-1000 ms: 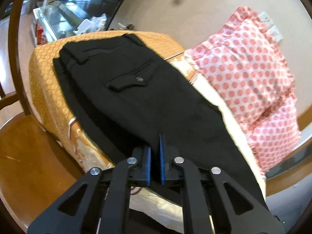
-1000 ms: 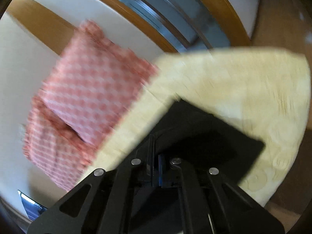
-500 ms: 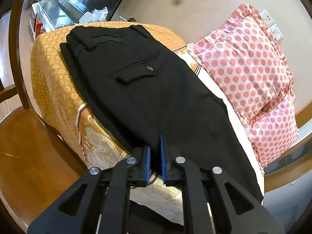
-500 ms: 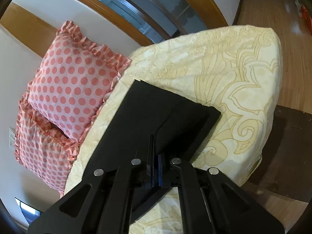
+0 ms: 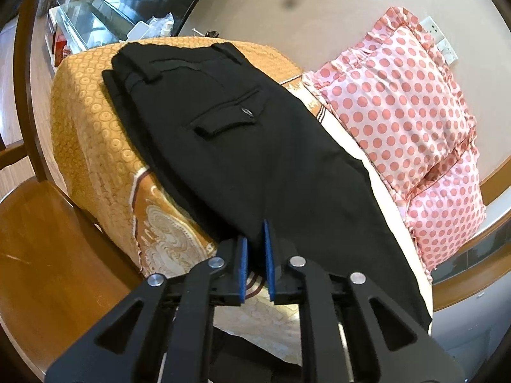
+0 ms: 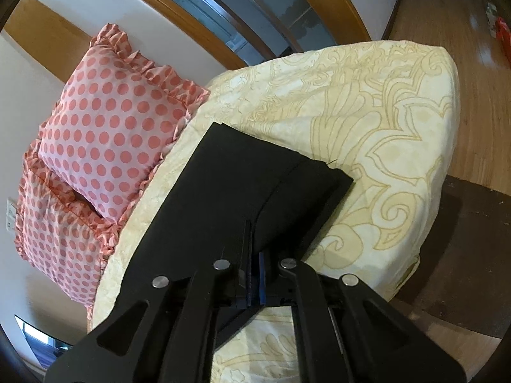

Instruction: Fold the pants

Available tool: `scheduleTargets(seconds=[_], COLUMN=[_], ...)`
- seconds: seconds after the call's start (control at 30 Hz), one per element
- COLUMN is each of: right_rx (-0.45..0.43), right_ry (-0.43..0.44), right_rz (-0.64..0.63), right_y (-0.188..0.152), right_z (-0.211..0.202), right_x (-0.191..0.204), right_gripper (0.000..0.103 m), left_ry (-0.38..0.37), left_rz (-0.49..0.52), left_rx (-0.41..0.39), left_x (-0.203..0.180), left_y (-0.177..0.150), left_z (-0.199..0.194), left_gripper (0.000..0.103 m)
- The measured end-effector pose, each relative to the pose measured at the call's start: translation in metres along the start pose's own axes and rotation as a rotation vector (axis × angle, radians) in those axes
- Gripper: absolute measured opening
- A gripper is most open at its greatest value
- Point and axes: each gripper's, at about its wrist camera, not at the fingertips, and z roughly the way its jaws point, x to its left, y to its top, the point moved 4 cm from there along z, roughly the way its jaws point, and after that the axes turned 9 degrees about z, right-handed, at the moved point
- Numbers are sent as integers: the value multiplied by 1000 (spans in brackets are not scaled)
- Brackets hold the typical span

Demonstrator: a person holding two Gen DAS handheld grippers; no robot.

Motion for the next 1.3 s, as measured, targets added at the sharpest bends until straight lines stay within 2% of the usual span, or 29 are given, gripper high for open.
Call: scheduleTargets(seconds=[0.07,0.1,0.13,0.17,0.23,0.33,0.4,0.47,0.5,0.57,0.6,0.67,0.8,0.87,1.03,1.17,1.23,1.3], right_rx=[-3,-25,-51,-83,-125,-120,-88,-102,-126,-181,-187,-112,132,271,484,583,638,656], right_ry=[-1,-25,-51,-30,-59,-29,-9,-17,-31,-24,7,86,261,356,493,547,542,516], right_rz=[25,35,38,41,41,57,78,80,64,-7,-78,-194,-480,-645,-964,-1215,-1320,-1378], right_y=[5,9,12,16,21,24,22,20,20,18,14,3,-59,-110,-227,-321,-365,-386], right_z=[-6,-11,-17,-24,-31,-29,-21,-21,-24,-34,-37,-26,11,29,53,69,85,98], right_x=[-5,-9,-11,-12,-15,-17,-18,-18,-15,1,19,54,146,200,305,364,382,388], right_gripper=[9,16,34,38,61,61,61,59,52,52,52,52,52,52,52,52,45,43], left_ry=[48,95,151,202,244,180,112,80,68,46,45,46,33,28,24,17,15,8], left_rz=[0,10,26,49,116,218,291,330,342,350,345,336,343,354,401,431,441,441], left_rx=[-31,-63,-98,-137,-204,-190,-150,-116,-95,-40,-19,1,-9,-14,-24,-36,-42,-48], left_x=[4,5,5,3,-11,-42,-65,-78,-82,-85,-83,-81,-81,-81,-88,-92,-92,-92], left_y=[4,7,10,12,16,14,7,1,-2,-8,-11,-15,-20,-23,-28,-30,-32,-32], left_z=[-12,-20,-28,-36,-49,-42,-26,-14,-7,9,15,24,27,26,28,30,30,29], left_gripper=[19,21,24,26,39,53,56,59,60,61,62,64,70,74,86,91,92,92])
